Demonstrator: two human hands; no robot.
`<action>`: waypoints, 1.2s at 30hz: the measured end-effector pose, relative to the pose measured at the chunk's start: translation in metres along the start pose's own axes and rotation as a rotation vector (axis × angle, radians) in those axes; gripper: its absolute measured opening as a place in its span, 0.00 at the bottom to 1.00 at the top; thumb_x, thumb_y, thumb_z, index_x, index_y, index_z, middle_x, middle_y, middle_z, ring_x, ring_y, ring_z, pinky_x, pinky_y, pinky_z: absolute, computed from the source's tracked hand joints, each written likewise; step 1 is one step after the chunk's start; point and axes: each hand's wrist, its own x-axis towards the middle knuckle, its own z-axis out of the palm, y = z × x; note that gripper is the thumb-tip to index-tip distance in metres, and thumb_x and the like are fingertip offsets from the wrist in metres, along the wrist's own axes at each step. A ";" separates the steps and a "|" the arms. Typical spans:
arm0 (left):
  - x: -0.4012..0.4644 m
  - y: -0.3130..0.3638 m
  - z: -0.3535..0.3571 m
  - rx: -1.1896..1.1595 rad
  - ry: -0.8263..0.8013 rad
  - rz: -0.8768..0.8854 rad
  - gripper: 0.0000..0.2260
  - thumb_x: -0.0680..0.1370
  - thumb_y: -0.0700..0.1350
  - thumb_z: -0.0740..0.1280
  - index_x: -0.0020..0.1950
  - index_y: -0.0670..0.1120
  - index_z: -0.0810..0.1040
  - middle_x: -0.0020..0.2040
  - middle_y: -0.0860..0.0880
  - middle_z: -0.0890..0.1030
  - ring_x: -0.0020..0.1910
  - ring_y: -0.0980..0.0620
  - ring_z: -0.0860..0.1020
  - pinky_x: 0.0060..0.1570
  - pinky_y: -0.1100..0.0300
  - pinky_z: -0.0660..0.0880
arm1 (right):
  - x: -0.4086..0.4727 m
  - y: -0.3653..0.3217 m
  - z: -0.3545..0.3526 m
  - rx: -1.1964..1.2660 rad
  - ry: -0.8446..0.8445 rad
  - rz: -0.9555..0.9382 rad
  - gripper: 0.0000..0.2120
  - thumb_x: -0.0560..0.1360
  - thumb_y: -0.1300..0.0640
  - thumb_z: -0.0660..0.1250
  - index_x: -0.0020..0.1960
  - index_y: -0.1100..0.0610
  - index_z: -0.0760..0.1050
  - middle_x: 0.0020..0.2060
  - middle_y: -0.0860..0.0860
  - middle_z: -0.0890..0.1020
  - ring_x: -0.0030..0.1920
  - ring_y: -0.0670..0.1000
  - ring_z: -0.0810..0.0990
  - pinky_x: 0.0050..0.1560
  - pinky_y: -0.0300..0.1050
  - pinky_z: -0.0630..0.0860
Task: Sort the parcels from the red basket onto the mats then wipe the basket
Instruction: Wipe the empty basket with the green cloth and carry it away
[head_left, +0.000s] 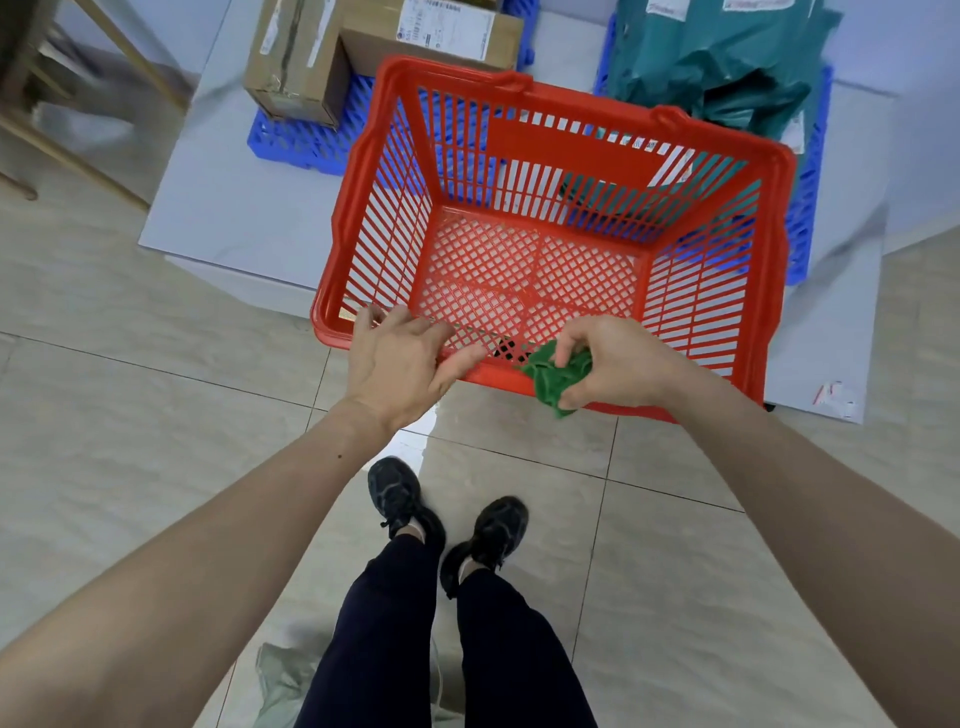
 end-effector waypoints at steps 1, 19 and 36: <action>0.000 0.001 0.003 0.017 0.006 0.078 0.33 0.78 0.70 0.47 0.47 0.49 0.83 0.41 0.50 0.84 0.46 0.47 0.78 0.51 0.49 0.65 | 0.004 -0.004 0.002 0.014 0.003 -0.012 0.18 0.61 0.55 0.81 0.47 0.48 0.79 0.50 0.46 0.81 0.52 0.49 0.79 0.53 0.45 0.76; 0.012 0.002 0.012 0.025 0.011 0.203 0.35 0.76 0.72 0.44 0.39 0.50 0.82 0.35 0.53 0.81 0.39 0.50 0.78 0.42 0.54 0.65 | 0.005 -0.004 -0.018 0.099 -0.067 -0.055 0.10 0.68 0.56 0.77 0.48 0.52 0.84 0.43 0.45 0.82 0.44 0.47 0.79 0.47 0.42 0.75; 0.015 0.001 0.006 0.019 -0.039 0.220 0.34 0.75 0.72 0.46 0.40 0.50 0.83 0.36 0.53 0.82 0.41 0.49 0.80 0.43 0.55 0.69 | -0.042 0.024 -0.007 -0.091 0.059 -0.230 0.09 0.70 0.61 0.72 0.47 0.52 0.75 0.43 0.45 0.79 0.46 0.50 0.76 0.45 0.44 0.70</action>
